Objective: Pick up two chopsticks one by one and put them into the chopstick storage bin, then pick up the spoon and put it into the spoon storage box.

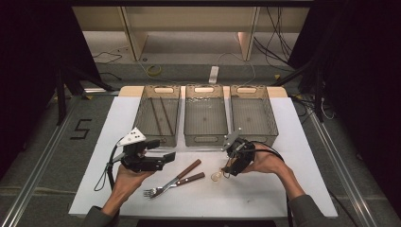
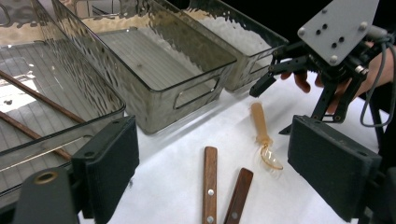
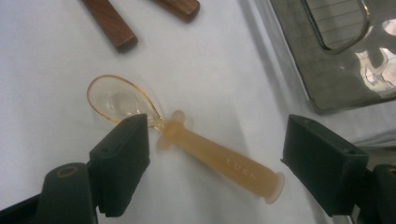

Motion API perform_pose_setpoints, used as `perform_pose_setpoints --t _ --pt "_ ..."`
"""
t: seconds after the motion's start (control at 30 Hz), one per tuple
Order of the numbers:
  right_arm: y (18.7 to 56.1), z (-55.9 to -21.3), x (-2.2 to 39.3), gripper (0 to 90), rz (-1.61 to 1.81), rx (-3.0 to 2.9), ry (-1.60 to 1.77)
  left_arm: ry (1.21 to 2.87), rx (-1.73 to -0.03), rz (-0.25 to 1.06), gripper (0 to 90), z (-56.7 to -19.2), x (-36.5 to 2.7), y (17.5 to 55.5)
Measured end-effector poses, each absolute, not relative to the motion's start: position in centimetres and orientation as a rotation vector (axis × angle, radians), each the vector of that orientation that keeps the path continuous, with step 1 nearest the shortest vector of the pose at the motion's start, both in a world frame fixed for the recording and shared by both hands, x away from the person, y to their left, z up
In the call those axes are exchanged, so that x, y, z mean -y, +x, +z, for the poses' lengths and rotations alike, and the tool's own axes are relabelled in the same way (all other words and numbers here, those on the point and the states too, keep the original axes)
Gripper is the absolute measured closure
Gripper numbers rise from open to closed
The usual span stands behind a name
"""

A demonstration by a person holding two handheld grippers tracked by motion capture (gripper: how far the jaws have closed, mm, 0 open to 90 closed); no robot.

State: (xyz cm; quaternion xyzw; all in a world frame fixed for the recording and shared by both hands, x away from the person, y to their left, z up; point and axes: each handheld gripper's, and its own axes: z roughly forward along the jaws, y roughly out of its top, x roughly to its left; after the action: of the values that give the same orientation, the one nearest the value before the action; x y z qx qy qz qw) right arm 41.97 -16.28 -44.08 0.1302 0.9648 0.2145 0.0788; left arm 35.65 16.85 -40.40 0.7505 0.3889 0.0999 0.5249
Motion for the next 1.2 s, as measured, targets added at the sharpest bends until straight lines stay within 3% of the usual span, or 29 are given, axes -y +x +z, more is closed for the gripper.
perform_pose_setpoints --t 1.2 --pt "42.5 -46.3 15.8 31.3 0.469 -2.985 0.295 1.81 -0.929 0.214 16.0 -40.8 -16.6 35.6"
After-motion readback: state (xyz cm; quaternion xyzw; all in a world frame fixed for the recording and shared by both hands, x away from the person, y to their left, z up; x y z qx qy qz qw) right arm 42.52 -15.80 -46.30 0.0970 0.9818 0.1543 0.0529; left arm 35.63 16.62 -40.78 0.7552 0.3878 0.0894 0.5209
